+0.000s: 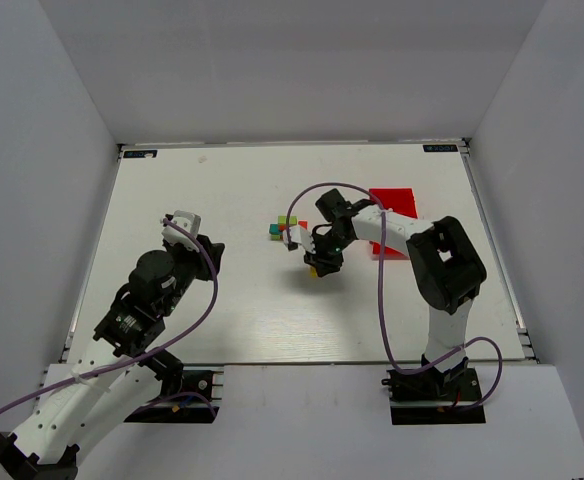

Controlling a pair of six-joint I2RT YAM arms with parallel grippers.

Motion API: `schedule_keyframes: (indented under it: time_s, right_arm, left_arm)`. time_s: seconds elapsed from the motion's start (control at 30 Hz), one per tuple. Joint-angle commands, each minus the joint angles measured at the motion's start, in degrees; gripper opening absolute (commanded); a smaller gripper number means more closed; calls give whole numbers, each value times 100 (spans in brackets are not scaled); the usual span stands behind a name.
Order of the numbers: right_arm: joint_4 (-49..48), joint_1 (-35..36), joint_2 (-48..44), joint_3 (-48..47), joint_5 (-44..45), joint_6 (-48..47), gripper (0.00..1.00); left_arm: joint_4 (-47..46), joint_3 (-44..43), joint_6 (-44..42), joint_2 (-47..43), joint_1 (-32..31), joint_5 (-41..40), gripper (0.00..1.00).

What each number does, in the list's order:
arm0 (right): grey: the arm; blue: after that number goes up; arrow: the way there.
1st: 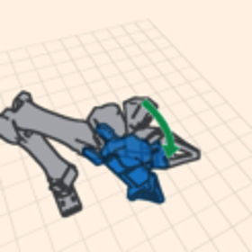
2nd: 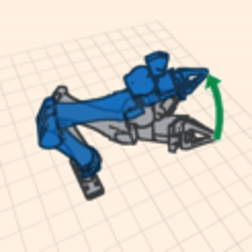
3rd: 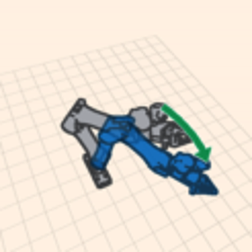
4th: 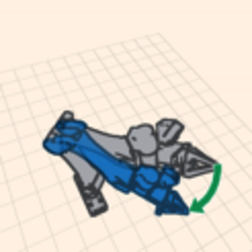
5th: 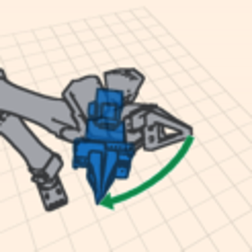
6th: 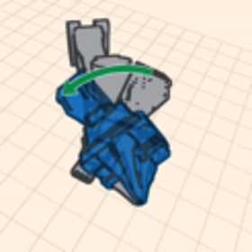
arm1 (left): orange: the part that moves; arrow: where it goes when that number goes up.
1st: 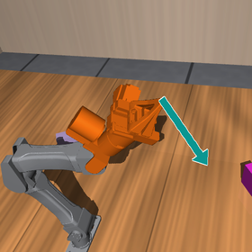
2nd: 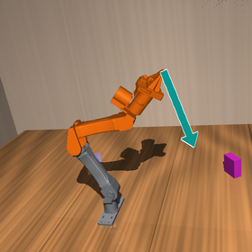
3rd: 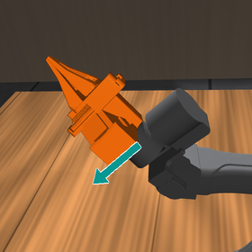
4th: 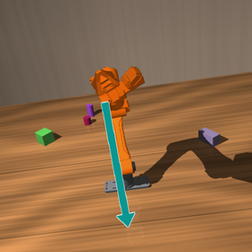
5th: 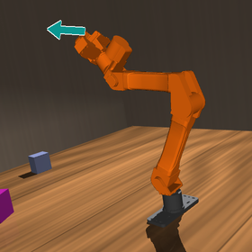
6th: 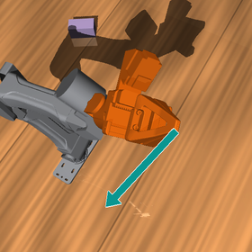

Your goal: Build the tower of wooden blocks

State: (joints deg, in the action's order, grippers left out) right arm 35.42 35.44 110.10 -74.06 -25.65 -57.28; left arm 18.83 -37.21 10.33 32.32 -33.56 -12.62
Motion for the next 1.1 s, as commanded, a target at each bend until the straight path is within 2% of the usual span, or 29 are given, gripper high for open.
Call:
schedule_keyframes:
  time_s: [0.0,0.23,0.33,0.8,1.07]
  right_arm:
    - [-18,24,-244,-3,-37,85,18]
    - [-79,-20,-937,-397,77,295,9]
    - [-70,-20,-860,-880,235,515,2]
    - [386,24,335,-2866,201,885,5]
    - [510,16,758,-3360,157,753,8]
  left_arm:
    - [-55,-14,-22,-15,-19,76,49]
    - [-55,-14,-22,-15,-19,76,49]
    - [-55,-14,-22,-15,-19,76,49]
    - [-55,-14,-22,-15,-19,76,49]
    - [-108,-14,-22,-15,-19,76,49]
